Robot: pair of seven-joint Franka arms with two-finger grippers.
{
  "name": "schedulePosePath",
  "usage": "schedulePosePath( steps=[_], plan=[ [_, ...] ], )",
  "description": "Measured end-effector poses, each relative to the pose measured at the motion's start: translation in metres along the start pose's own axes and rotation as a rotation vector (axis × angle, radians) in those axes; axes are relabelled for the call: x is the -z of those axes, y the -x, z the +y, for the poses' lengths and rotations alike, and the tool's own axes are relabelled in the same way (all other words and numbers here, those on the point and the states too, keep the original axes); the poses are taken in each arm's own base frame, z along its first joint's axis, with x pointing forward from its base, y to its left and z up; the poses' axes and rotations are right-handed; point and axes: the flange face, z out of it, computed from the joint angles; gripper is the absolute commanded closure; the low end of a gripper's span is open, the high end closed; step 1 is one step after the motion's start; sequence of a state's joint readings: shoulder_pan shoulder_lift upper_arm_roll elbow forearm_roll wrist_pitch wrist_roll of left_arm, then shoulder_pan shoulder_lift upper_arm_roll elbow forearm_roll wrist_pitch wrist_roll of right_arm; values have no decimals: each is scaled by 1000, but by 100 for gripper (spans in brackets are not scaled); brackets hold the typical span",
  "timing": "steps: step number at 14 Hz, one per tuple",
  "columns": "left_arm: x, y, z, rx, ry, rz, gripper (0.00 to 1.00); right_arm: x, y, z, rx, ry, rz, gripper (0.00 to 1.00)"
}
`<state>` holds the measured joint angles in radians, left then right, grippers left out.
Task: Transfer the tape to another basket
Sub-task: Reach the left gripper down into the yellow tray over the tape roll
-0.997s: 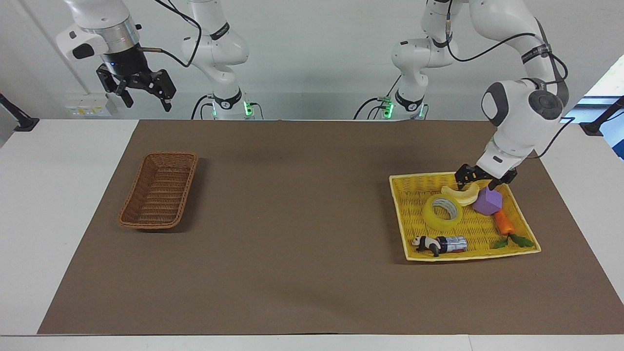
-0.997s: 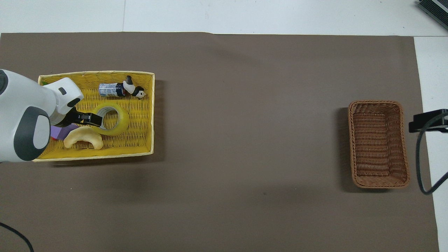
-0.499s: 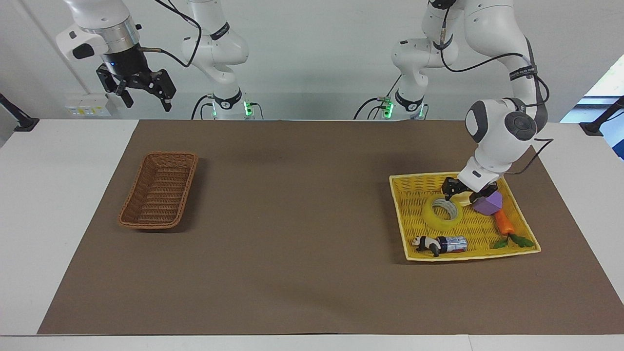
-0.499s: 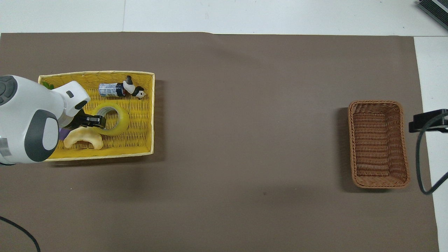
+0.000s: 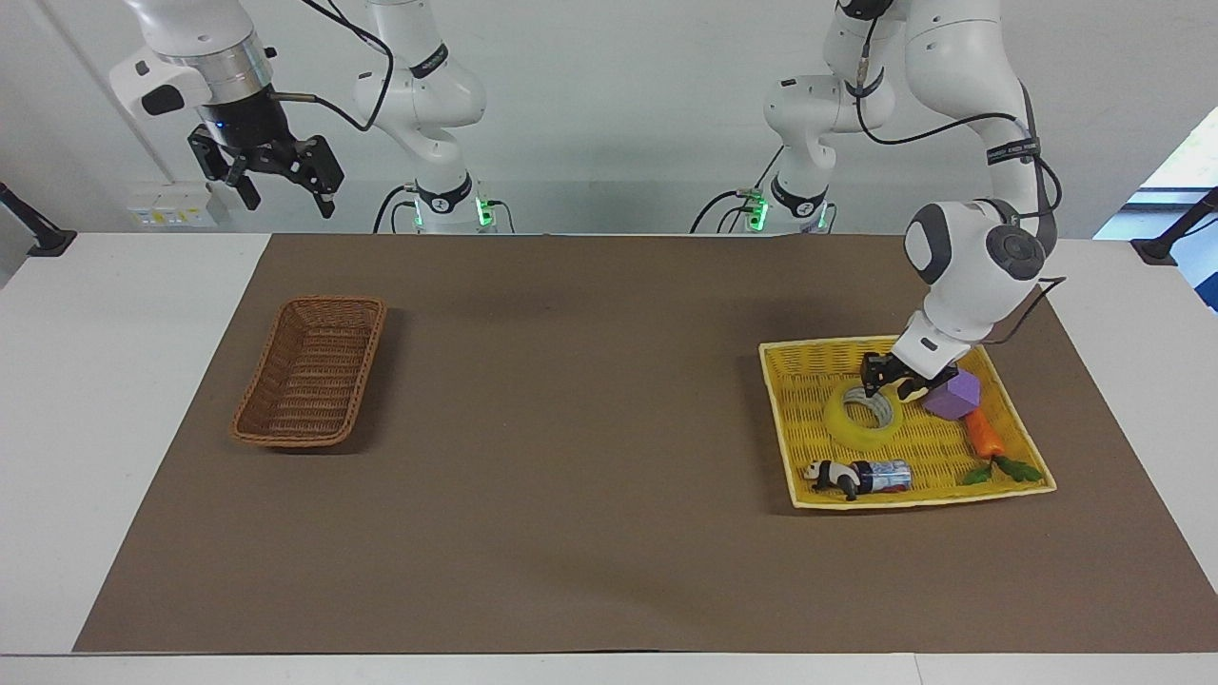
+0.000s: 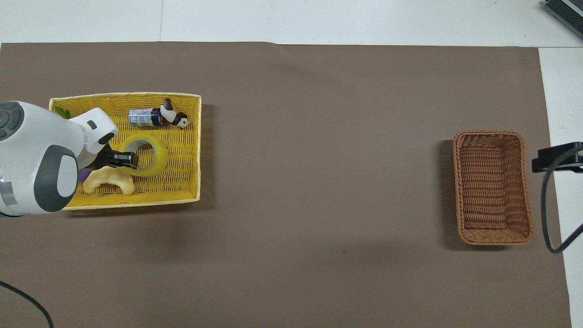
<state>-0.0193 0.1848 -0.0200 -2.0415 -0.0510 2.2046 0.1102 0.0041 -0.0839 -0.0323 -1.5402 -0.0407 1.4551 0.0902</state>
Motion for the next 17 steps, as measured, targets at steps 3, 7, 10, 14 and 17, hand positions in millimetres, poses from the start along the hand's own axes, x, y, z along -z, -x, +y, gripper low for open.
schedulePosePath(
  steps=[3,7,10,14,17],
  plan=[
    [0,0,0,4,4,0,48,0,0,0,0,0,0,0],
    [-1,1,-1,55,17,2,48,0,0,0,0,0,0,0],
    [-1,1,-2,150,19,3,48,0,0,0,0,0,0,0],
    [-1,0,-4,318,20,12,48,0,0,0,0,0,0,0],
    [-1,-2,0,427,23,29,54,0,0,0,0,0,0,0]
  ],
)
